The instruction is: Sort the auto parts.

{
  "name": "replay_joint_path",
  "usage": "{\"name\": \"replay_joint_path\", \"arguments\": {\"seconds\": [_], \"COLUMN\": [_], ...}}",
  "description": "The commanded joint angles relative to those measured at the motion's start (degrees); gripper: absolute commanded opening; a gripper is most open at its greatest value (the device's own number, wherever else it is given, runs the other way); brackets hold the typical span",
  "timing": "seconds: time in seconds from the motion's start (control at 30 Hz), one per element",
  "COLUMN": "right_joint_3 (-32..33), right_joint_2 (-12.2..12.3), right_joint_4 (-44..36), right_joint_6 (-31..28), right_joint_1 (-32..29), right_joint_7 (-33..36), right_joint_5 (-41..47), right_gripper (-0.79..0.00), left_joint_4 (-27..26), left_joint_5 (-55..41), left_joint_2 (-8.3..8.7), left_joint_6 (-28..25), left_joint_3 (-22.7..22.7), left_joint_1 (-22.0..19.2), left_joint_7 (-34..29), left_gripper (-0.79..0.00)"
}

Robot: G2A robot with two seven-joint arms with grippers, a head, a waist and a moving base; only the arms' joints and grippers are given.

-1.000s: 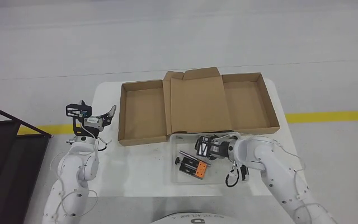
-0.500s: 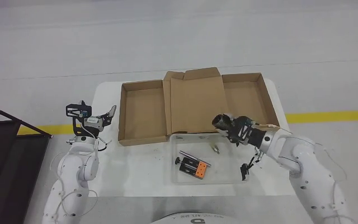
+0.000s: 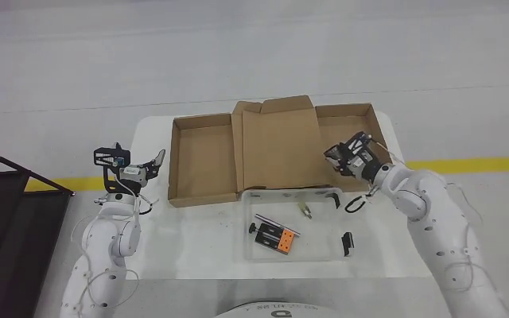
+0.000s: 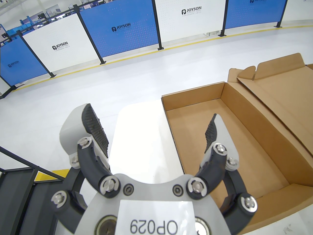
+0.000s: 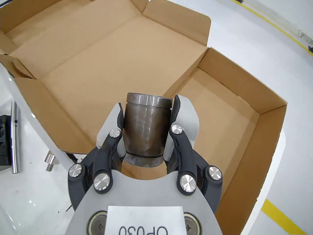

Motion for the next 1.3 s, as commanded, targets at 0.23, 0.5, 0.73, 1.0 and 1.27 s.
{"name": "replay_joint_path", "arguments": {"seconds": [0.23,0.5,0.73,1.0,1.27], "right_joint_3": [-1.6,-2.5,0.9,7.3,9.1], "right_joint_2": [-0.5,-0.6,-0.1,1.1,1.5], "right_joint_4": [5.9,5.8,-1.2,-13.8,-14.8], "right_joint_6": [6.4,9.2,6.1,-8.3,-12.6], "right_joint_1": [4.5,5.5,0.0,-13.5,-15.9], "right_joint_7": [4.5,5.5,-1.3,-19.8,-25.8], "right_joint_5": [2.1,1.6,3.5,-2.6,-6.4], "right_gripper": [-0.489,0.000,0.000,0.000,0.000], "left_joint_4": [0.0,0.0,0.0,0.0,0.0], "left_joint_5": [0.0,0.0,0.0,0.0,0.0], "left_joint_2": [0.00,0.00,0.00,0.00,0.00], "left_joint_6": [0.0,0.0,0.0,0.0,0.0], "left_joint_3": [0.0,0.0,0.0,0.0,0.0], "left_joint_1": [0.0,0.0,0.0,0.0,0.0], "left_joint_7": [0.0,0.0,0.0,0.0,0.0], "left_gripper": [0.000,0.000,0.000,0.000,0.000]}}
